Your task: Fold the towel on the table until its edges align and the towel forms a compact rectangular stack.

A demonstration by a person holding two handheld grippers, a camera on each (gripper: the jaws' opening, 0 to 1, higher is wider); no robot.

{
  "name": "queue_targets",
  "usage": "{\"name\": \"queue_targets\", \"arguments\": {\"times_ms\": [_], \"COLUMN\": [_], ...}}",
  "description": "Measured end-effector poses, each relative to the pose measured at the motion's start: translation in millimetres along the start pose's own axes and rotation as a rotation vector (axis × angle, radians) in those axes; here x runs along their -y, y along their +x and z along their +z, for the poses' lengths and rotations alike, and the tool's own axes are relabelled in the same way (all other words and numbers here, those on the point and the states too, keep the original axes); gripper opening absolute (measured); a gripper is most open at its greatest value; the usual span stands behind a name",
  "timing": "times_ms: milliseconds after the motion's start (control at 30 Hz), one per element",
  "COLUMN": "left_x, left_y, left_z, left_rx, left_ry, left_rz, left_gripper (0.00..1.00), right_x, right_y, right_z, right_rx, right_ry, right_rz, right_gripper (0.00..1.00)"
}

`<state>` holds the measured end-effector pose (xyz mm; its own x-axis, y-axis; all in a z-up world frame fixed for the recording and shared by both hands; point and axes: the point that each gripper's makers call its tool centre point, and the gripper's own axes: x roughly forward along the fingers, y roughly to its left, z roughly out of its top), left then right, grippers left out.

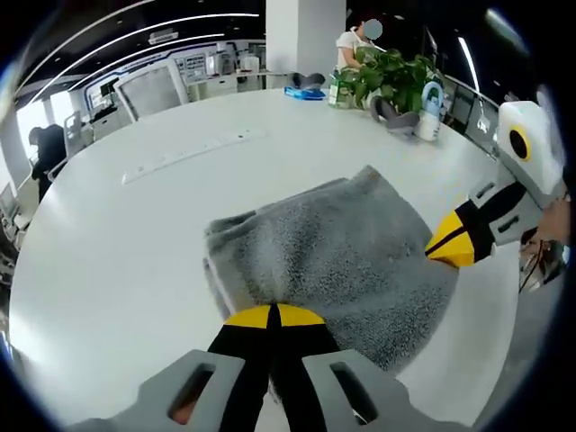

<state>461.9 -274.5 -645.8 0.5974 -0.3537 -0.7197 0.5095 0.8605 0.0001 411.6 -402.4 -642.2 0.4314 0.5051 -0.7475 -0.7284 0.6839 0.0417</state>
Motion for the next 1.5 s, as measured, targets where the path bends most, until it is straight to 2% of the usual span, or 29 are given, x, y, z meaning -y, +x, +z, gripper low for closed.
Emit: {"name": "queue_targets", "arguments": {"times_ms": [100,300,367,433,600,700,833,900,933,1000,1033,1100,1167,1200,1300,1400,1500], "left_x": [-1.2,-9.8,-11.8,-13.1,-18.1,-18.2,-17.2,-14.3,-9.6,-5.3,-3.5,-0.7,7.8,9.0,17.0,15.2,10.0], "left_y": [-0.1,1.1,1.7,2.5,6.4,5.5,1.2,-4.6,-8.1,-20.9,-26.0,-39.8,-56.4,-63.7,-85.6,-104.4,-118.9], "left_z": [1.2,3.5,4.2,5.9,10.8,13.0,16.2,23.8,33.2,48.2,52.0,57.6,63.7,65.7,64.8,61.7,55.3], "left_rx": [0.008,0.018,0.022,0.019,0.006,0.005,0.007,0.047,0.103,0.188,0.208,0.248,0.299,0.324,0.364,0.409,0.419], "left_ry": [-0.004,-0.028,-0.033,-0.030,-0.011,-0.021,-0.026,-0.023,-0.032,-0.083,-0.109,-0.175,-0.199,-0.209,-0.171,-0.112,-0.083], "left_rz": [0.004,0.006,0.006,0.013,0.025,0.020,0.025,0.014,-0.019,-0.046,-0.056,-0.072,-0.118,-0.117,-0.129,-0.081,-0.036], "left_gripper": [0.00,0.00,0.00,0.00,0.00,0.00,0.00,0.01,0.01,0.01,0.01,0.04,0.09,0.11,0.15,0.20,0.27], "right_x": [3.2,6.0,8.1,10.3,14.2,16.8,16.4,17.0,15.8,18.0,18.8,17.9,15.9,15.2,13.9,11.6,10.4], "right_y": [3.3,8.9,10.4,12.7,16.3,15.0,9.0,2.3,-4.7,-19.8,-25.7,-40.4,-54.0,-59.5,-75.8,-87.7,-100.5], "right_z": [2.9,9.0,11.1,14.1,18.9,19.2,24.5,29.2,34.5,44.0,46.3,51.2,54.5,56.2,59.6,58.8,59.6], "right_rx": [0.005,0.020,0.026,0.030,0.035,0.046,0.067,0.084,0.110,0.166,0.184,0.239,0.293,0.318,0.387,0.418,0.449], "right_ry": [0.039,0.014,0.031,0.061,0.070,0.125,0.136,0.147,0.133,0.107,0.106,0.125,0.170,0.187,0.236,0.245,0.245], "right_rz": [0.000,-0.019,-0.023,-0.031,-0.042,-0.017,0.004,-0.010,-0.018,-0.058,-0.071,-0.084,-0.084,-0.085,-0.100,-0.117,-0.138], "right_gripper": [0.00,0.00,0.00,0.00,0.00,0.00,0.00,0.00,0.00,0.00,0.00,0.00,0.00,0.00,0.08,0.13,0.14]}}
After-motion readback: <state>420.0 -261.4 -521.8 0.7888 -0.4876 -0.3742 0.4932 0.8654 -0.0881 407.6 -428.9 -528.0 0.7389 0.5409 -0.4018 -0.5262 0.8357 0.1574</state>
